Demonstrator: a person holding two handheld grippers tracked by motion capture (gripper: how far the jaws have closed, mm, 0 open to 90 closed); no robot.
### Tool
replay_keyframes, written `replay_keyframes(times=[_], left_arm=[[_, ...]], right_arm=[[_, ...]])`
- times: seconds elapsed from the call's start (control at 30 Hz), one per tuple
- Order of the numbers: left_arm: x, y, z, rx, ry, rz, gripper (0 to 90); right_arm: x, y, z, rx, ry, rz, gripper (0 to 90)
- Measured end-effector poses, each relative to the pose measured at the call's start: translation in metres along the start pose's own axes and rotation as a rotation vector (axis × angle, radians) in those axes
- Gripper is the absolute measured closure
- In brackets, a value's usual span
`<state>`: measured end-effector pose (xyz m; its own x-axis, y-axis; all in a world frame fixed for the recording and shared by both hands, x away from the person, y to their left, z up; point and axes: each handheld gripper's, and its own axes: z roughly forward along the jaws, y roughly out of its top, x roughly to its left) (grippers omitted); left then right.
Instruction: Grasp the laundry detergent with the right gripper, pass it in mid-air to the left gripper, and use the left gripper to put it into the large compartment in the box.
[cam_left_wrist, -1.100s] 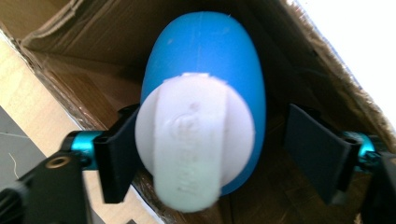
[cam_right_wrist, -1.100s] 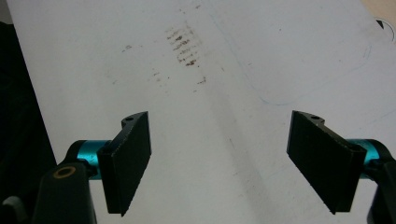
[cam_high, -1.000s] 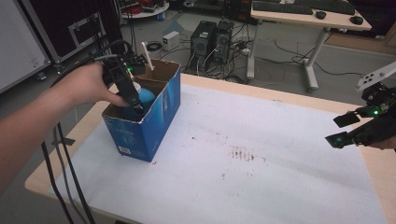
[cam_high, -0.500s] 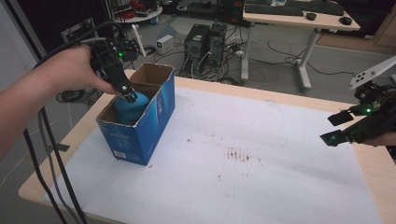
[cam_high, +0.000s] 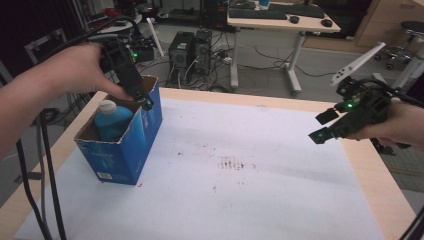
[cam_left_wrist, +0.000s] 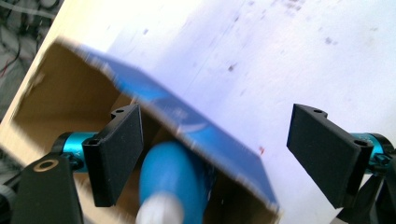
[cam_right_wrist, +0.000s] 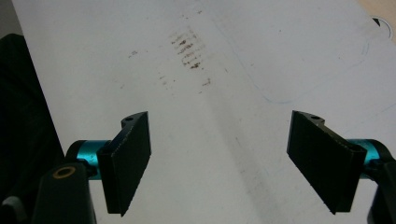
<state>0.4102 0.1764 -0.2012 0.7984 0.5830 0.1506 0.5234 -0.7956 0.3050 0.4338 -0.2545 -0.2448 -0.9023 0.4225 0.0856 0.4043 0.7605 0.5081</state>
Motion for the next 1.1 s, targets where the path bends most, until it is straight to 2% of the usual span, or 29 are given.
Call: replay_keyframes(times=[0.1, 0.33, 0.4, 0.43, 0.63, 1.1], left_arm=[[-0.009, 0.017, 0.011, 0.003, -0.022, 0.048, 18.7], [-0.027, 0.039, 0.028, 0.003, -0.043, 0.110, 18.7], [-0.030, 0.043, 0.032, 0.006, -0.051, 0.117, 18.7], [-0.032, 0.044, 0.034, 0.007, -0.052, 0.120, 18.6], [-0.040, 0.051, 0.048, 0.012, -0.070, 0.133, 18.6], [-0.045, 0.058, 0.056, 0.020, -0.080, 0.150, 18.7]], right_arm=[[0.003, 0.003, 0.000, -0.002, -0.007, -0.001, 21.5], [0.009, 0.006, -0.003, -0.019, -0.011, 0.006, 21.5], [0.010, 0.006, -0.003, -0.021, -0.009, 0.001, 21.3], [0.011, 0.007, -0.003, -0.015, -0.007, -0.004, 12.7], [0.011, 0.010, -0.002, -0.005, 0.000, -0.018, 12.7], [0.010, 0.008, -0.004, 0.006, -0.001, -0.025, 12.7]])
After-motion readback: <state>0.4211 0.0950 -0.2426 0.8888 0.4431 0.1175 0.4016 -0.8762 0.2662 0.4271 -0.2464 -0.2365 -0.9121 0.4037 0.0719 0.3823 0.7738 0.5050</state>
